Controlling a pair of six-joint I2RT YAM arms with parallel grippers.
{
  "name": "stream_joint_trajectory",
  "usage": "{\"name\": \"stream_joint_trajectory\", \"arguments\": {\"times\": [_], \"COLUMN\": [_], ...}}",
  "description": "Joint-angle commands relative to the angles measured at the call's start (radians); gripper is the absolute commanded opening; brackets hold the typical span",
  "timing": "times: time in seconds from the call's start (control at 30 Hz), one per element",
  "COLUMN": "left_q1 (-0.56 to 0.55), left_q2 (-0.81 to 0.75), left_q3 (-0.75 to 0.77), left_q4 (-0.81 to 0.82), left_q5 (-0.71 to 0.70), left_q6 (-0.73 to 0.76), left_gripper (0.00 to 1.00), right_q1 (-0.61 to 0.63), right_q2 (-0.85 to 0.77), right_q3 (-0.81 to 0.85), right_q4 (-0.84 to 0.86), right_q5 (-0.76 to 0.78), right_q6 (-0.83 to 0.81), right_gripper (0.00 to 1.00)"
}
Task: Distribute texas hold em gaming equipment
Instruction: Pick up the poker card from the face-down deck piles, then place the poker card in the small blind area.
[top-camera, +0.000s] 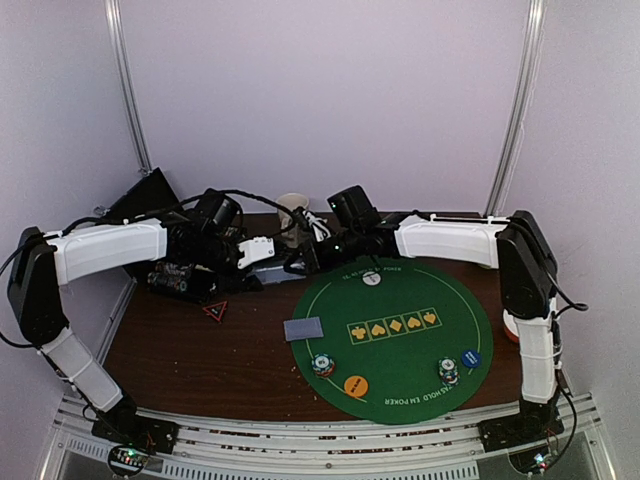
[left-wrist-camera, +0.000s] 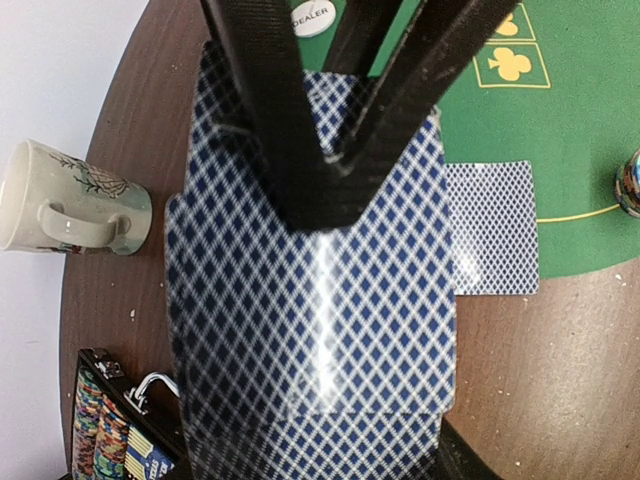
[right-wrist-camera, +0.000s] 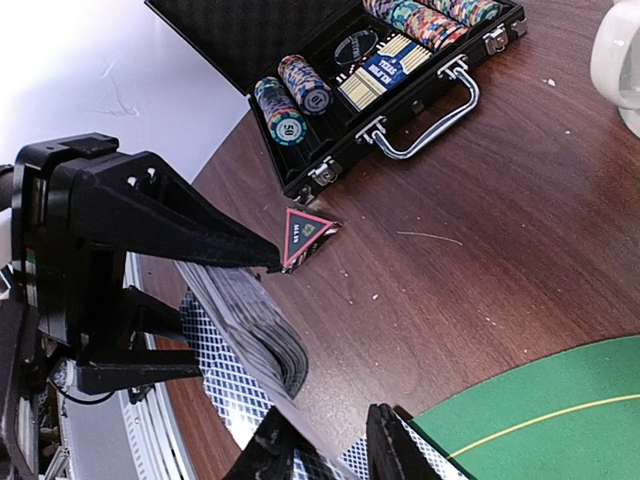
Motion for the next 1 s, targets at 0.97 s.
{"name": "stream_joint_trajectory", "arguments": {"times": [0.97], "left_q1": [0.011], "left_q2": [0.002], "left_q3": [0.009], "left_q4": [0.078], "left_q5": [0.026], "left_q6": [-0.010], "left_gripper": [0.53], "right_q1": [-0.112], "right_q2": [-0.244], "right_q3": [0.194], "right_q4": [-0.733], "right_q5": [-0.015], "right_q6": [-0.340], "right_gripper": [0.00]}}
